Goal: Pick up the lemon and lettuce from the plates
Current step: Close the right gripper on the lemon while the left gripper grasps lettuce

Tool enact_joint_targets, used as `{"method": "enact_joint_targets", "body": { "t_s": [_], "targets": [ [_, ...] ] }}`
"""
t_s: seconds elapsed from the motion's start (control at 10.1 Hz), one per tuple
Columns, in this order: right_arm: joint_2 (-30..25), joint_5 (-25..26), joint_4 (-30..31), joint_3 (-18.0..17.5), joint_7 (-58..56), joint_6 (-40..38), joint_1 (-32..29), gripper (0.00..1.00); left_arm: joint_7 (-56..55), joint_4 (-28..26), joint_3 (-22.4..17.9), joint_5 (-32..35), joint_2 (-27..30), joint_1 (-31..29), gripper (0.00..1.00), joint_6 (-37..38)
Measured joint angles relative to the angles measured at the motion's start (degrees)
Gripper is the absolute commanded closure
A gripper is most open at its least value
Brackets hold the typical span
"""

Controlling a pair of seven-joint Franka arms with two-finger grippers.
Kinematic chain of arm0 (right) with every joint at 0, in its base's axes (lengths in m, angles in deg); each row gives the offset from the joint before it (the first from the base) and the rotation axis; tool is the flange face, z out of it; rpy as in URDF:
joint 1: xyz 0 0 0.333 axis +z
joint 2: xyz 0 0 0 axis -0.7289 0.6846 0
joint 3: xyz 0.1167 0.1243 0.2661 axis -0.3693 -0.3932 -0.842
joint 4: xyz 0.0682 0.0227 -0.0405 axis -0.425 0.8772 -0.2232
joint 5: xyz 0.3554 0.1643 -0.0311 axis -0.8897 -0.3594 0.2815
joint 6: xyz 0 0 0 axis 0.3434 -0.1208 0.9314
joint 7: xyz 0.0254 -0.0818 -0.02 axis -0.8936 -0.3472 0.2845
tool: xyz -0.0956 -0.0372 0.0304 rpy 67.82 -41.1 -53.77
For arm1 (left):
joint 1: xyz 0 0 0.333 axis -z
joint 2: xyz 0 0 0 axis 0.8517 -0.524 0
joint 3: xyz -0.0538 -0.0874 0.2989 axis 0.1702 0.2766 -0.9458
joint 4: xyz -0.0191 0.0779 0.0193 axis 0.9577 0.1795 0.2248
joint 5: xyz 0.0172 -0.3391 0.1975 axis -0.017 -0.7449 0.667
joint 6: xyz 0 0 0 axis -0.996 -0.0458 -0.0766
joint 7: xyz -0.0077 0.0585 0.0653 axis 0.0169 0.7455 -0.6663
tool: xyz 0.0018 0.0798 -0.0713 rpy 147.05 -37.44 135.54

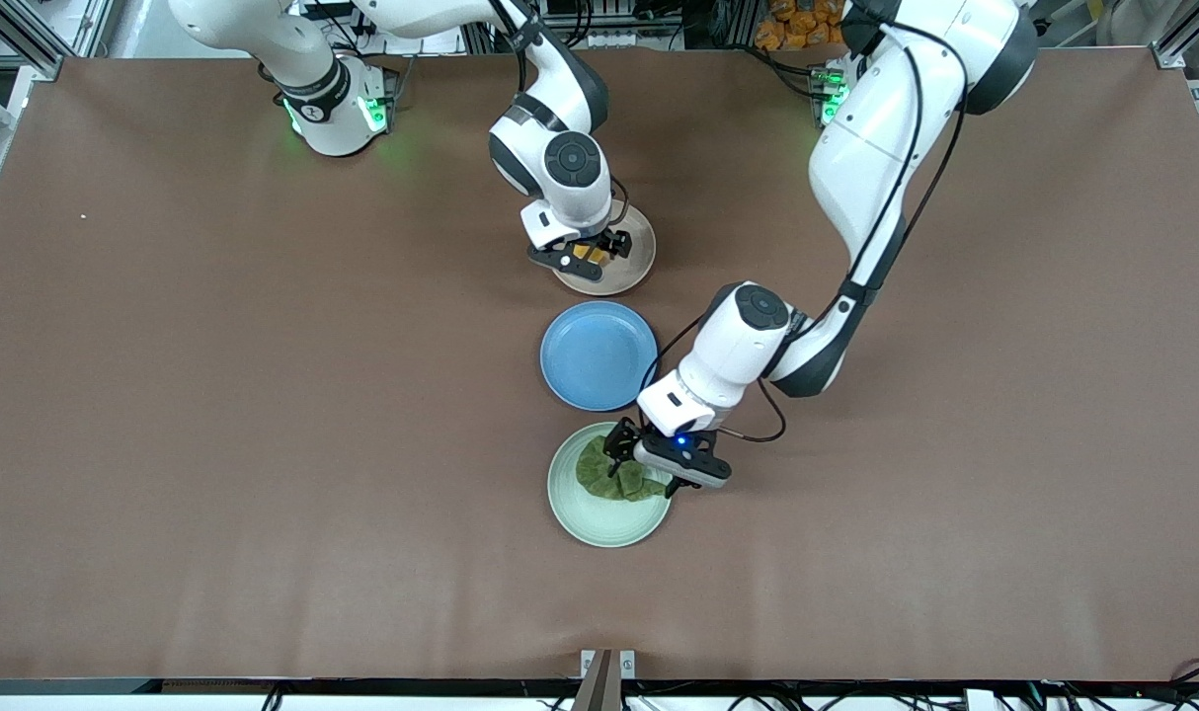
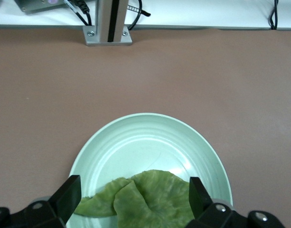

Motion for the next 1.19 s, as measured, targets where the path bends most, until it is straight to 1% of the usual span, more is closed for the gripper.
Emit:
{"method": "enact_joint_targets", "body": {
  "t_s": [0.1,0.2,0.3,0.4,0.5,0.6,0.89,1.09,1.19],
  "targets": [
    [0.01,0.00,0.08,0.00,-0.02,0.05,0.24,0.49,0.00,0.05,-0.11,1.77,-0.15,0.01,0.00,-0.03],
    [-0.04,0.00,0.08,-0.01,-0.08,0.17,0.42,0.64,0.01,0.06,-0.47,3.31,-0.19,0.02,0.00,-0.03],
    [-0.04,0.00,0.08,-0.01,-0.11,0.26,0.62,0.82,0.07,0.22,-1.44,5.07,-0.44,0.41,0.00,-0.17],
    [-0.04,0.00,0.08,-0.01,-0.15,0.29,0.70,0.97,0.07,0.65,-3.24,6.12,-1.08,1.65,0.00,-0.98],
    [-0.06,0.00,0.03,-0.01,-0.30,0.29,0.72,1.00,0.07,1.19,-5.05,6.17,-2.11,3.31,0.00,-2.06],
    [-0.10,0.00,-0.10,-0.01,-0.65,0.29,0.75,1.00,0.07,2.13,-6.10,6.17,-3.25,4.71,0.00,-2.58],
    [-1.62,0.00,-2.67,0.73,-1.67,-3.76,0.45,1.00,0.07,3.67,-6.49,6.17,-4.63,5.90,0.00,-2.85],
    [-3.74,0.01,-3.58,1.16,-5.36,-6.57,-1.72,1.00,0.07,3.69,-6.57,6.17,-5.15,6.00,0.00,-2.85],
    [-5.00,0.01,-3.69,1.27,-8.43,-8.40,-3.86,1.00,0.07,3.70,-6.58,6.18,-5.63,6.14,0.01,-2.85]
  ]
}}
